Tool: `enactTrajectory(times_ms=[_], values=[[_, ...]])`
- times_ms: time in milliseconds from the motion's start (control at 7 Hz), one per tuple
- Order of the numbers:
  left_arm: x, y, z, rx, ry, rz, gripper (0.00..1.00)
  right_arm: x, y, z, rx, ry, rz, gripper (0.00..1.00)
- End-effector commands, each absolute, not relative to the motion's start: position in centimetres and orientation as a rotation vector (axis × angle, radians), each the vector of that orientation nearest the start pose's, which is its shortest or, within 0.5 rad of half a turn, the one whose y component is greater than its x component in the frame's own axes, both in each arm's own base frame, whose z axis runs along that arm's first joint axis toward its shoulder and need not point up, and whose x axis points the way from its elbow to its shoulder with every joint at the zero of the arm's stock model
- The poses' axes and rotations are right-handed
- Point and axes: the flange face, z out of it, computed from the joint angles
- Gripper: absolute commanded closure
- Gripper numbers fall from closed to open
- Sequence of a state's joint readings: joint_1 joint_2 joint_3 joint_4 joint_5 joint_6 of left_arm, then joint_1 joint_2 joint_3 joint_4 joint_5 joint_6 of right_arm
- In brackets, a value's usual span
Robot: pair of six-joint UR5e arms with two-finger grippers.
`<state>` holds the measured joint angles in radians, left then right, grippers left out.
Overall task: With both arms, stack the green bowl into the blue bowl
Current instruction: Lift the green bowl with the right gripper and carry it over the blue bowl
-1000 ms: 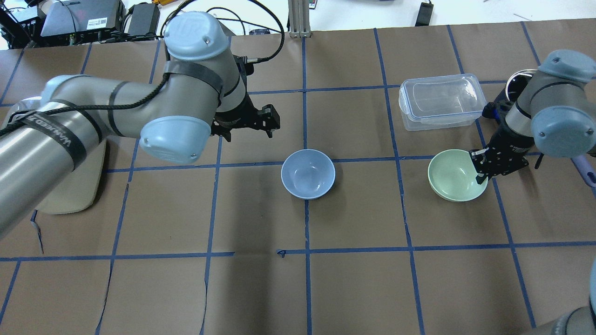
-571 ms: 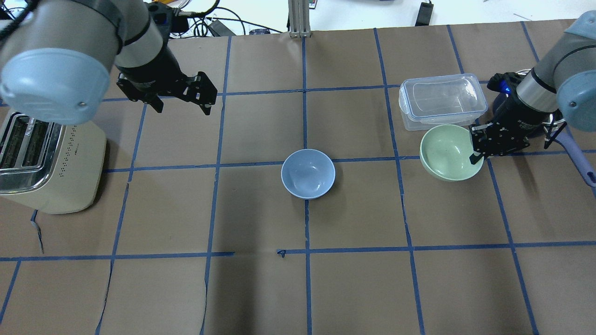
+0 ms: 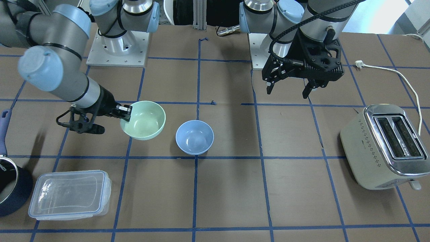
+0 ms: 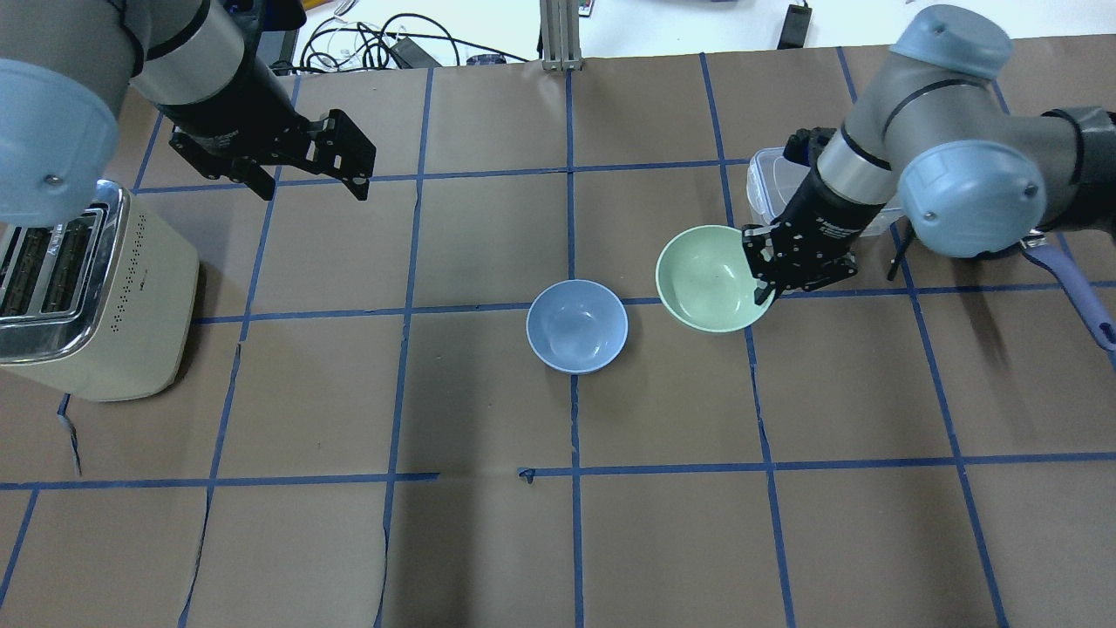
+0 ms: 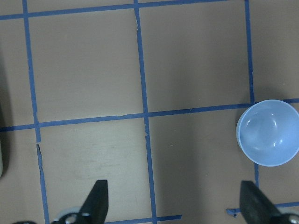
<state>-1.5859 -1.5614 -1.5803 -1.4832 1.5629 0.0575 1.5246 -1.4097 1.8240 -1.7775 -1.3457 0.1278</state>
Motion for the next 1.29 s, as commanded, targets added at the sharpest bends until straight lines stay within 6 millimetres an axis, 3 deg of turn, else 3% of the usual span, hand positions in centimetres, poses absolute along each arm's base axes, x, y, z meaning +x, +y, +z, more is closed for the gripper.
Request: enactTrajectory(times_ms=[0, 143, 286, 1143], values=[[-13.8, -49.5, 49.4, 0.097, 3.148, -0.129, 0.00, 20.8, -50.4, 28.7, 0.266, 2.917, 0.319, 1.00], [-13.7, -49.5, 49.4, 0.099, 3.143, -0.126, 0.00, 23.6, -50.3, 27.7, 0.198, 2.900, 0.288, 1.00], [-13.4, -49.5, 49.3, 0.092, 3.142, -0.118, 0.00, 24.3, -50.7, 26.5, 0.181, 2.892, 0.280, 1.00], [-13.7, -49.4, 49.3, 0.098, 3.153, -0.119, 0.00, 25.0, -51.8, 24.4, 0.163, 2.835, 0.261, 1.00]])
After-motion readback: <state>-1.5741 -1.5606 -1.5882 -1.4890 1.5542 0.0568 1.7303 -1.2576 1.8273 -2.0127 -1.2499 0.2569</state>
